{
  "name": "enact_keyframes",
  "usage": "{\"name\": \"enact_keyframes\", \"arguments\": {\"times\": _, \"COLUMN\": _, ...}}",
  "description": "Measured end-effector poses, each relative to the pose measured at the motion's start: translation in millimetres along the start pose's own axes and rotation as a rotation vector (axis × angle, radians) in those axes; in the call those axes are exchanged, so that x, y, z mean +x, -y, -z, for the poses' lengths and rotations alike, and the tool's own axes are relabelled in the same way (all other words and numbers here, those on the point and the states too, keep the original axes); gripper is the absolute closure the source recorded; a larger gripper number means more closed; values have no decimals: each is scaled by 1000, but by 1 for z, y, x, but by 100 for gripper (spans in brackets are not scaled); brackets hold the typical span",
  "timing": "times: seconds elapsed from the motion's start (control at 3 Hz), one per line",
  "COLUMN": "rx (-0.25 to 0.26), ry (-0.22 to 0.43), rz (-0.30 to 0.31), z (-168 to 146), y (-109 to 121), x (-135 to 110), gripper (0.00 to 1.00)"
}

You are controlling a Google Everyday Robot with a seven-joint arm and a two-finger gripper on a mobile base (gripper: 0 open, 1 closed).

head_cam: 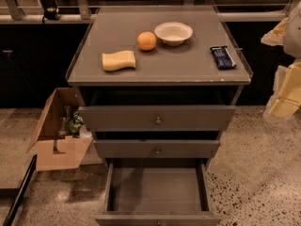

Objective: Place sponge into bottom drawer

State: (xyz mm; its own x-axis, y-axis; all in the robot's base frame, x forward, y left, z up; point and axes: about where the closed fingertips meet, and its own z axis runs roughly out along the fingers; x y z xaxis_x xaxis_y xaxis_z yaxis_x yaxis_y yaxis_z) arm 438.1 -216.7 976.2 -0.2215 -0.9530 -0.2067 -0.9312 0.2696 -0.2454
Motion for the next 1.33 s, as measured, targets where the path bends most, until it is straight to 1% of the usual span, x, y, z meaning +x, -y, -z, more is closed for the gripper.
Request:
{"name": "enact_keyframes", "arguments": {"times": 0.33, "rx": 0, "ry": 0, "rz": 0, "z": 0, "y": 0, "x": 0, "gripper": 0}}
{"name": "enact_keyframes", "arguments": {"times": 0.67, "rx": -11, "ry": 33, "rz": 98, "z": -5, "y": 9, "x": -19, "gripper": 0}}
{"name": "enact_keyframes", "arguments": {"times": 1.0, "rx": -72, "ry": 121, "rz": 255, "z": -18, "y": 22, "x": -48, "gripper": 0}}
{"name": "enact_keyframes", "arguments": {"times": 1.33, "rx": -143, "ry": 240, "rz": 414, "z": -31, "y": 36, "x": -75, "gripper": 0}}
